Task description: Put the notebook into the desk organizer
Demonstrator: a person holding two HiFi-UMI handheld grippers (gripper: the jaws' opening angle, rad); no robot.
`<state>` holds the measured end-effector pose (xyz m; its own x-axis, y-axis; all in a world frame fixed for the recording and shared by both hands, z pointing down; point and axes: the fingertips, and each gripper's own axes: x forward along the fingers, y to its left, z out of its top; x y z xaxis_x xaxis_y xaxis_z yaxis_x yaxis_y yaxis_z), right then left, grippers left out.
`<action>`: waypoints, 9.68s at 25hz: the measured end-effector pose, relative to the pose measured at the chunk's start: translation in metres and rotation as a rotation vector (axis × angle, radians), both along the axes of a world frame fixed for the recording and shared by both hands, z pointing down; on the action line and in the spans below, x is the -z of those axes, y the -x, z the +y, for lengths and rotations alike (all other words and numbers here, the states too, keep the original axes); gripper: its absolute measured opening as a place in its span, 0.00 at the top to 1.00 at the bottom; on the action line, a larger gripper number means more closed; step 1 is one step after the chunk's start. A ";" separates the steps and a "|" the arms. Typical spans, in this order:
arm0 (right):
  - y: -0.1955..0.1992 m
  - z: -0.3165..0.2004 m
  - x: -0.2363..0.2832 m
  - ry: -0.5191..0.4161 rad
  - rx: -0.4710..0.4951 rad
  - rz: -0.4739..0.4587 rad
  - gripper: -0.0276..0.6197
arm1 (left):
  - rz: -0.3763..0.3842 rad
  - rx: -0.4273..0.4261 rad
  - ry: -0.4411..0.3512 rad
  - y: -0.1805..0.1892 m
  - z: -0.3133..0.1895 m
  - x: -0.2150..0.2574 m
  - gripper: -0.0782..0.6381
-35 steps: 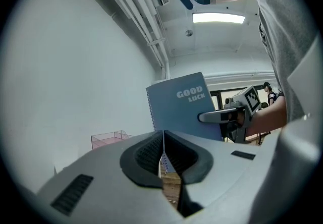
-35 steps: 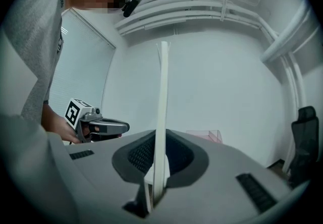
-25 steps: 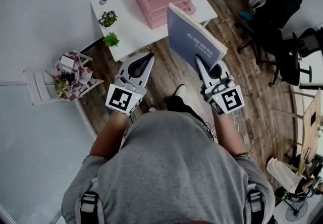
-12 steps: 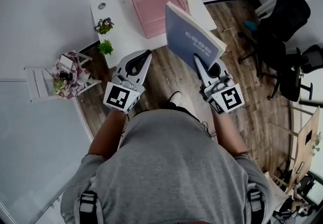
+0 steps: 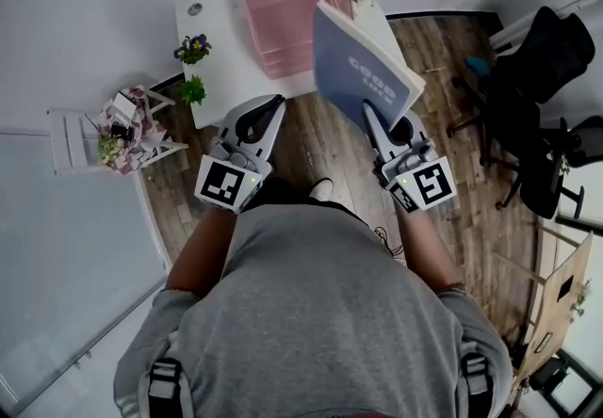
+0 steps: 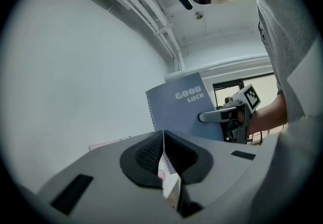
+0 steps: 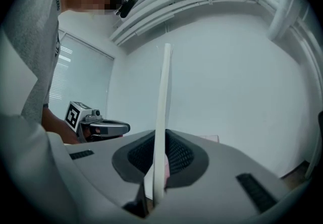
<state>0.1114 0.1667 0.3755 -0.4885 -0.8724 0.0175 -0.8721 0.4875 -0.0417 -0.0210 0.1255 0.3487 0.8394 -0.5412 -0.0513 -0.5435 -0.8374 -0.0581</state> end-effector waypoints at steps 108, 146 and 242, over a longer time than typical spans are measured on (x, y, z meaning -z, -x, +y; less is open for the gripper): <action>0.049 -0.370 -0.119 0.935 0.494 -0.426 0.89 | 0.020 0.350 0.044 -0.006 -0.289 -0.031 0.85; 0.066 -0.377 -0.147 0.829 0.301 0.067 0.25 | 0.063 0.310 0.047 0.003 -0.290 -0.029 0.85; 0.024 -0.311 0.009 -0.067 0.315 0.139 0.95 | 0.033 0.228 -0.022 -0.025 -0.268 -0.002 0.85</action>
<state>0.0879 -0.1439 0.3666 -0.7312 -0.6803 0.0503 -0.6732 0.7316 0.1080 0.0043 -0.1424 0.3507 0.6935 -0.7147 -0.0905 -0.7201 -0.6918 -0.0544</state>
